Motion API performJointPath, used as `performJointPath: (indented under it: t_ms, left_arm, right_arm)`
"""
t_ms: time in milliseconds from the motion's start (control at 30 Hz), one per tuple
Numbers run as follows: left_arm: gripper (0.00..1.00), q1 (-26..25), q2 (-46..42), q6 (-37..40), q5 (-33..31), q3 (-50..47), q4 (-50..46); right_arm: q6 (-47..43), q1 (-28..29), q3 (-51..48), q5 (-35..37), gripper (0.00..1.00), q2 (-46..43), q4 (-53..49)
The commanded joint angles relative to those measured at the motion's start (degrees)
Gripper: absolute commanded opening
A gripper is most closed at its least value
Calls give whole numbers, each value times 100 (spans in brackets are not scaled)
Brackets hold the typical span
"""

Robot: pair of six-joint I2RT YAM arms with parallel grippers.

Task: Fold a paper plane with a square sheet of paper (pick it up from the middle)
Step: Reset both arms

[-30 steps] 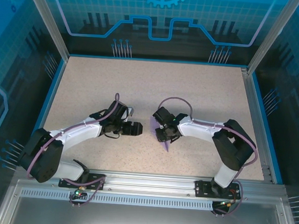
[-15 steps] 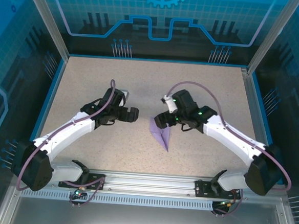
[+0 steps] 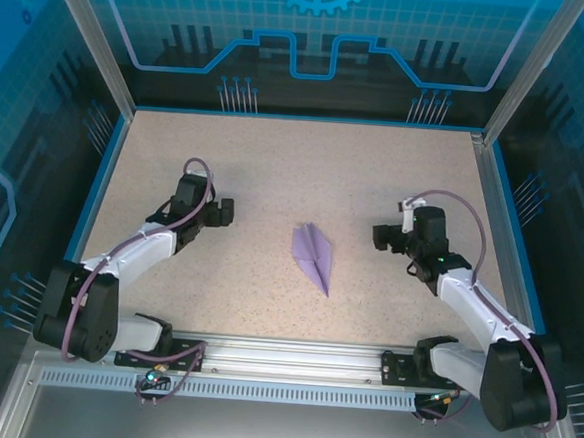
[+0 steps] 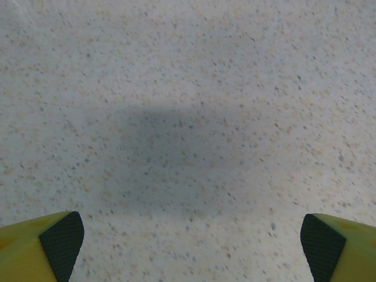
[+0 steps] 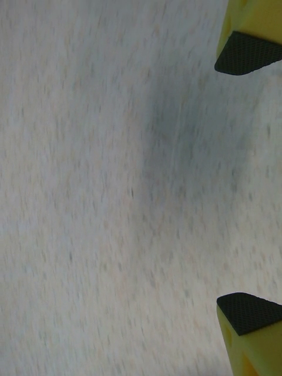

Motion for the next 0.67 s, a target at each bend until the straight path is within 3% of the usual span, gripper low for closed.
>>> performJointPath:
  t_ms: [0, 233, 633]
  left_arm:
    - [99, 357, 88, 328, -49, -380, 1125]
    - [99, 478, 789, 565, -43, -332, 2101]
    - [99, 475, 995, 635, 50, -342, 2394]
  right_arm:
    - [-248, -338, -374, 182, 99, -84, 1240]
    - [-268, -760, -650, -261, 99, 854, 2834]
    - [-144, -1060, -453, -692, 99, 1419, 3412]
